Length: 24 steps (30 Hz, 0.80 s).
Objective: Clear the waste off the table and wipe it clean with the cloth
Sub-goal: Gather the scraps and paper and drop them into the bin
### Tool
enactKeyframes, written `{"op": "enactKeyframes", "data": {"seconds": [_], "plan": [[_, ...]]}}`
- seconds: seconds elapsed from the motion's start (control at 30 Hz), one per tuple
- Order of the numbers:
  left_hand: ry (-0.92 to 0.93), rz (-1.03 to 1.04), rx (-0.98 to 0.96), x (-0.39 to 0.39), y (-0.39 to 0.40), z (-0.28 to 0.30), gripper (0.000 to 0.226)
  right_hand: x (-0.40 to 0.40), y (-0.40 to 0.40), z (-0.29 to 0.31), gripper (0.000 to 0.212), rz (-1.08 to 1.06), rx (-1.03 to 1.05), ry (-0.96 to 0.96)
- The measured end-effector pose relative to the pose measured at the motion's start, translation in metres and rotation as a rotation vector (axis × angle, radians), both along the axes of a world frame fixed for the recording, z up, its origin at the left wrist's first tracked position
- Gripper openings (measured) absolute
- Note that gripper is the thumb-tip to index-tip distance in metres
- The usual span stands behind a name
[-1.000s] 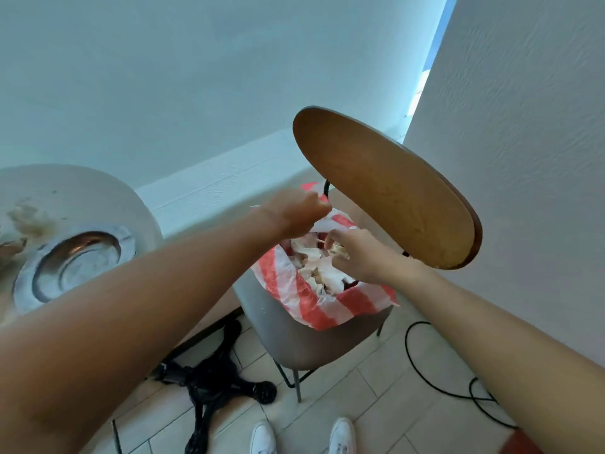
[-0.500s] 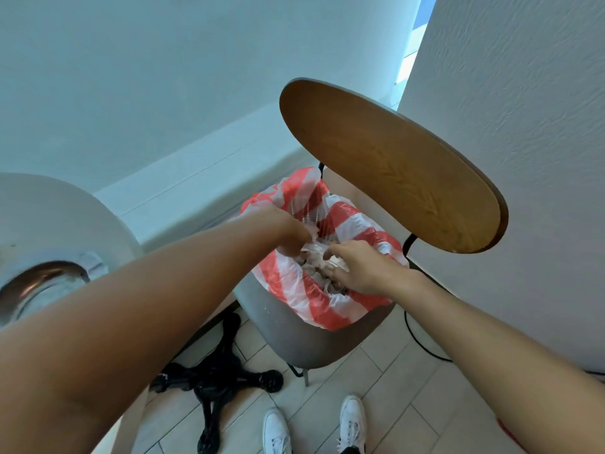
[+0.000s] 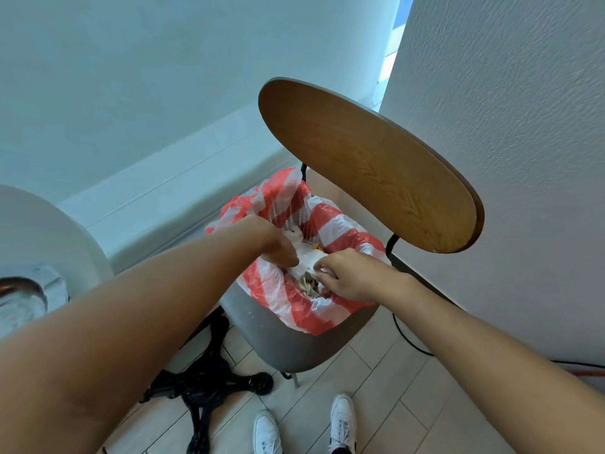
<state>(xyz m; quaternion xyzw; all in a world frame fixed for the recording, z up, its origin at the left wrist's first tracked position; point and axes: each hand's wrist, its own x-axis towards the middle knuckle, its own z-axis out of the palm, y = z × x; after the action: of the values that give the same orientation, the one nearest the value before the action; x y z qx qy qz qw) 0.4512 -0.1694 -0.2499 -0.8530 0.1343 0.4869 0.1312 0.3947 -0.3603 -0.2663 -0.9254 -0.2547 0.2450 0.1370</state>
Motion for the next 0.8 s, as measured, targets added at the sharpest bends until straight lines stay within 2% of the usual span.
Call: {"op": "enactKeyframes", "data": {"seconds": [0.07,0.3,0.5,0.8], "plan": [[-0.096,-0.037,-0.071,-0.006,0.000,0.014,0.053,0.002,-0.001,0.005,0.041,0.016,0.007,-0.018],[-0.472,-0.065,-0.253,-0.029,0.017,0.070,0.047,0.011,-0.008,0.050,0.054,0.079,-0.004,-0.096],[-0.701,-0.020,-0.234,-0.067,0.022,0.127,0.043,0.012,-0.006,0.102,0.051,0.171,0.019,-0.167],[-0.951,0.196,-0.220,-0.151,0.029,0.186,0.045,-0.011,0.018,0.171,0.049,0.362,0.097,-0.284]]}}
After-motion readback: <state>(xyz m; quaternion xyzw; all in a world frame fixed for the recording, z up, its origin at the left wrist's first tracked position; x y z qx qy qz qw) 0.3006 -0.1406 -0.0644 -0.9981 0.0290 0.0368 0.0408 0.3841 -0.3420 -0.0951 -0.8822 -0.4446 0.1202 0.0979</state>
